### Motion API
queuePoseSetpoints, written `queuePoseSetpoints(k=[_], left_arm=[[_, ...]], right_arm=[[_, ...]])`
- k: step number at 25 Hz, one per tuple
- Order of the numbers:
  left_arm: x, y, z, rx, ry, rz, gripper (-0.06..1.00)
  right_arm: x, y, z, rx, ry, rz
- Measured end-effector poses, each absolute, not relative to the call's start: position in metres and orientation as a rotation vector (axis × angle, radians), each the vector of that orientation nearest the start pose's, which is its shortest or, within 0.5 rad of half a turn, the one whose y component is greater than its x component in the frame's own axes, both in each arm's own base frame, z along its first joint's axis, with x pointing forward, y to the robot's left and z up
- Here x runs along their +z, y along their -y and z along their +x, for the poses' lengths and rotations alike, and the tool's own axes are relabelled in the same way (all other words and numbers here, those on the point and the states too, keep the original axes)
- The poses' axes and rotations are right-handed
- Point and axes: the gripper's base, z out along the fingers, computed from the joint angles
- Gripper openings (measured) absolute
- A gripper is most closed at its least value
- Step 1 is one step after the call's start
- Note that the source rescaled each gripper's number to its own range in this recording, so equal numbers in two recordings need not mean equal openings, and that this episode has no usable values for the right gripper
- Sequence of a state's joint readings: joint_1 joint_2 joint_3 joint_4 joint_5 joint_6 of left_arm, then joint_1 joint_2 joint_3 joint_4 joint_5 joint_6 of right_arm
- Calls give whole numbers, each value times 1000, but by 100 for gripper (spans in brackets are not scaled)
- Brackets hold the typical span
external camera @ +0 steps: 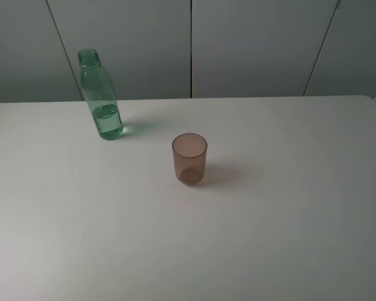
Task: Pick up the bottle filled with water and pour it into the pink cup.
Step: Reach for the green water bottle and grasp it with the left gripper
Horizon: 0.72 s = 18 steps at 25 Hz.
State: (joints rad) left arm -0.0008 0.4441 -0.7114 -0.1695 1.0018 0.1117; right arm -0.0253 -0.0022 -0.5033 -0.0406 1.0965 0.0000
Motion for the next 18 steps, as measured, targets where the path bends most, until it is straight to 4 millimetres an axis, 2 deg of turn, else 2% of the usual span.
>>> queuePoseSetpoints(k=[2,4,8,11,16,18], left_arm=[[338,16,84,-176,-2207,146,99],[335,18,110,-187,-2231,173,99],[320,18,158,-194,-2267,159,99],[309,26,188,-204,-2242,181,99],[292,48,225,-207,-2172,258,99],[275,55,234,-199,-2171,274,99]], right_arm=[[275,3,-7,-64,-2074,29],[275,3,-7,-64,-2074,29],[275,3,-7,-64,-2074,29],[275,3,-7,-64,-2074,29],[275,3,-7,-64,-2074,29],[275,3,-7,-64,-2074,29]])
